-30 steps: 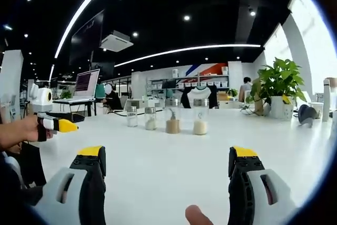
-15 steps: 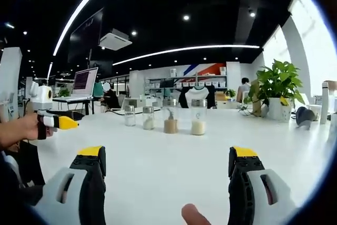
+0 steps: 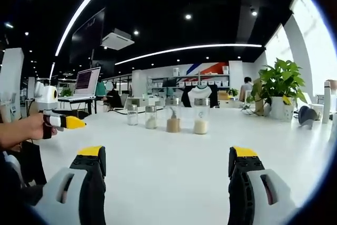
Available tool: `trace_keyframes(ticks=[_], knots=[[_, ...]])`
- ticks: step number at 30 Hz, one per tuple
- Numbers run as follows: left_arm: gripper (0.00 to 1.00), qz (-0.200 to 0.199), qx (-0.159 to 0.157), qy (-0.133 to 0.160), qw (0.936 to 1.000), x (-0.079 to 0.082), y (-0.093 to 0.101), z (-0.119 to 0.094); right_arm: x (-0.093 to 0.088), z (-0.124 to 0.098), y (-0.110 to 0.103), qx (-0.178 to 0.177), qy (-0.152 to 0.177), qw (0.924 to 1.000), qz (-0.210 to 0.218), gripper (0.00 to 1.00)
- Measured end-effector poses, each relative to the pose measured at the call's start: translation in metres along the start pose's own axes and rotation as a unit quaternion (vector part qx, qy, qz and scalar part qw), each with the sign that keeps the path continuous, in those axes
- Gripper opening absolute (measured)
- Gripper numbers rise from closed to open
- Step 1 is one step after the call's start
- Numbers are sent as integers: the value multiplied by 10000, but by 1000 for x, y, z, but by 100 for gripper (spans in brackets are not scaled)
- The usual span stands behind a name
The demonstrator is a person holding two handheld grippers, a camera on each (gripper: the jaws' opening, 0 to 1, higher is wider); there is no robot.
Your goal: Rotate the seasoning bottle until the label or dispensing opening points toward the visible target arrow and the bottle remains upright within the marked orientation range
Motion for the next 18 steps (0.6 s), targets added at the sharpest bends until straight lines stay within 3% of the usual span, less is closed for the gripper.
trace_keyframes(ticks=[7,8,10,18], knots=[[98,-76,26,-25,10000,-1,-8,4,-2,-2,2,-33,-36,9999,101,99],[98,-95,51,-17,9999,-1,-11,5,0,-4,2,-19,10,9990,441,99],[97,-97,118,-15,9999,-1,-15,6,3,-6,4,-48,81,9977,668,99],[96,-1,308,-51,9995,0,-35,15,9,-11,3,-79,122,9993,336,99]])
Point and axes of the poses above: the point that each gripper's makers call its tool centre point, and the gripper's own axes: z roughly forward along the fingers, y roughly to its right, x roughly out of its top, the point moved 1 cm from there along -z, roughly backward along the fingers, and after that the axes turned 7 degrees about -x, right-handed, at the moved point
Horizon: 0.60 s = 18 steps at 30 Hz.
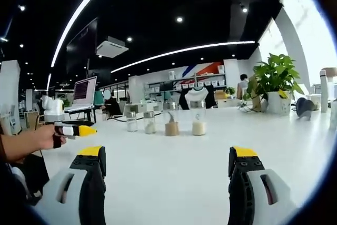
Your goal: Rotate the seasoning bottle until the label or dispensing opening points toward the visible target arrow and the bottle remains upright within the marked orientation range
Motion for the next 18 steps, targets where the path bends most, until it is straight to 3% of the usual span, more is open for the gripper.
trace_keyframes(ticks=[7,18], knots=[[96,51,46,27,10000,6,-13,13,0,-1,-4,74,-22,9997,-217,99],[96,7,87,-5,10000,7,-29,33,0,-6,-4,77,-11,9998,-183,99]])
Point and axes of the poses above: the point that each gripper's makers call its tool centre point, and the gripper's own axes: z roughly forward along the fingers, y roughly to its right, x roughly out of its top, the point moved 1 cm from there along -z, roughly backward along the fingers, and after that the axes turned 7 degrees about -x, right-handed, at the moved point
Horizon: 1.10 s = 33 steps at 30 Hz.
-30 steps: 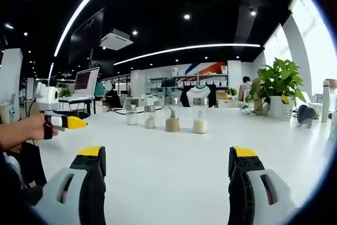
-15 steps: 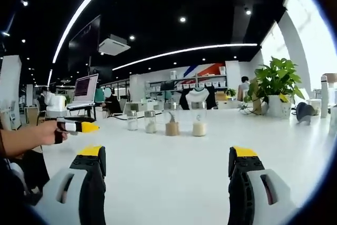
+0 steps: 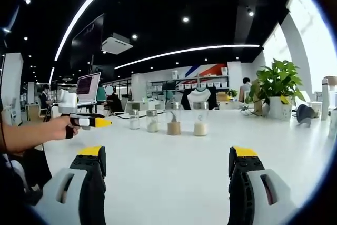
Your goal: Rotate the seasoning bottle until the label or dispensing opening points toward the visible target arrow and the bottle remains upright within the marked orientation range
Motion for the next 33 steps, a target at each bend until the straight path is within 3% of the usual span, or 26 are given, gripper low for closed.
trace_keyframes(ticks=[17,25,33], knots=[[84,314,387,-117,9987,-2,-34,35,-5,-3,-7,92,-77,9999,-32,99],[79,236,513,7,9984,1,-49,53,-5,-3,-10,117,-90,9999,-26,99],[65,179,733,159,9970,0,-60,69,-6,-3,-11,124,-109,9999,3,99]])
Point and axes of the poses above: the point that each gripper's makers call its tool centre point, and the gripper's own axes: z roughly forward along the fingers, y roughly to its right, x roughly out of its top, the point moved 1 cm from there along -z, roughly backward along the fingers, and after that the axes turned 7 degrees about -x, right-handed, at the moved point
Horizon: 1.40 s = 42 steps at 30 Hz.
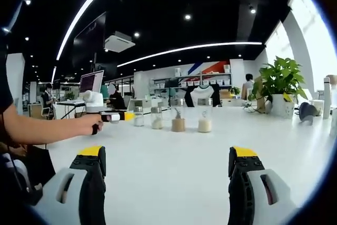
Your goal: Rotate the seasoning bottle until the label or dispensing opening points toward the visible target arrow and the bottle remains upright within the marked orientation range
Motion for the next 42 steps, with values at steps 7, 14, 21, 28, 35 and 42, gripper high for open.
trace_keyframes(ticks=[7,14,21,28,35,42], knots=[[58,0,154,4,9999,-5,-10,13,-1,-2,-3,24,-14,10000,-6,99],[55,460,30,-229,9987,-8,-10,35,-2,-2,-3,29,-13,10000,8,99],[52,445,59,-362,9983,-10,-14,44,-3,-3,-5,33,-38,10000,21,99],[44,276,94,-212,9994,-7,-21,51,-4,-3,-5,42,-49,10000,31,99],[37,198,102,-106,9997,-4,-23,55,-4,-3,-5,39,-58,10000,42,99],[35,72,67,22,9999,-1,-24,58,-5,-2,-8,84,-98,9999,28,98]])
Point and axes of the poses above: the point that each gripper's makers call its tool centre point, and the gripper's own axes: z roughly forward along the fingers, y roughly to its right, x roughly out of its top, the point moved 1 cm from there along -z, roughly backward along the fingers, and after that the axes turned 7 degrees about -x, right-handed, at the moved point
